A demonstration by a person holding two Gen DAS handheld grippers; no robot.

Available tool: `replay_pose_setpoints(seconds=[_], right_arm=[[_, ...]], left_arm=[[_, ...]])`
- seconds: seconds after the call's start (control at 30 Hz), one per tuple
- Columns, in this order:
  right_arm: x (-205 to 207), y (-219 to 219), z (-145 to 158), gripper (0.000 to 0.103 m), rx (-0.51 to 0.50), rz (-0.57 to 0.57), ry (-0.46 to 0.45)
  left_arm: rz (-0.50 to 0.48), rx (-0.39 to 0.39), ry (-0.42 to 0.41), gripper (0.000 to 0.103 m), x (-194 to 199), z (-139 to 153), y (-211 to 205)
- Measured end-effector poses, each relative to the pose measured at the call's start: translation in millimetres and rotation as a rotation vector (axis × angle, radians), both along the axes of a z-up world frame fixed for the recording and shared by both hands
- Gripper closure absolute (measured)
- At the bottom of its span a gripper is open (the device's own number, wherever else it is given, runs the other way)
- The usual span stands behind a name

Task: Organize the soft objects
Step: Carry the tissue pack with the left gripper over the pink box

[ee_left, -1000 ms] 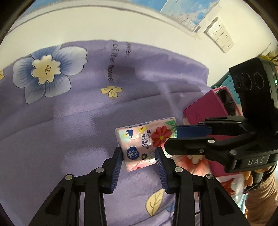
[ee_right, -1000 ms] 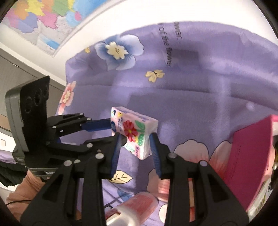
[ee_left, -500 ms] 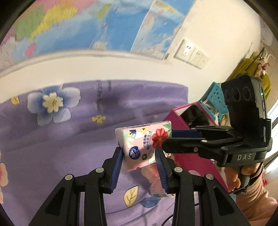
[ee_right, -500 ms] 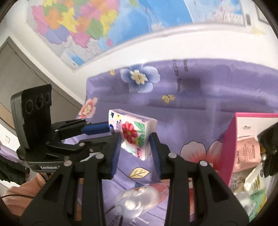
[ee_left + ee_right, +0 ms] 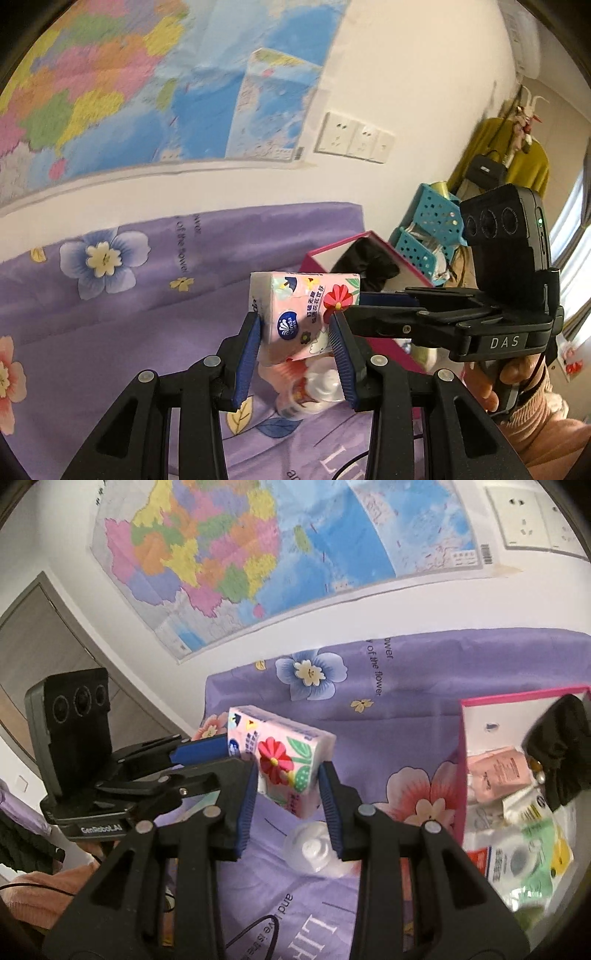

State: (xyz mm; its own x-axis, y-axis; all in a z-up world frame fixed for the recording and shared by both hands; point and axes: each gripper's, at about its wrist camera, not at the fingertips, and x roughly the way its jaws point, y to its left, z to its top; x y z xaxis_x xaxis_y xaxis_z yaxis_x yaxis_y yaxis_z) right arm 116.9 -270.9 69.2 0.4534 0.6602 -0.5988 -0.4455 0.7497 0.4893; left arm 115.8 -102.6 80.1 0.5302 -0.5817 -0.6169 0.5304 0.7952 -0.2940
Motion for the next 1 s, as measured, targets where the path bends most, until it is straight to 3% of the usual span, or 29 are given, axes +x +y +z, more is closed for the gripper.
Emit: replay_pose_setpoints(seconds=[0.33,1.0], right_arm=[[-34.3,-33.9,6.2,0.066,0.015,-0.057,-0.048],[-82.3,-107.9,-0.3,0.066,0.037,-0.233,-0.068]], left_arm=[[-0.068,-0.019,-0.040,0.065,-25.1,10.6,-28.4],[-0.204,-0.034,-0.030,0.065,-38.0,2.7,-100.8]])
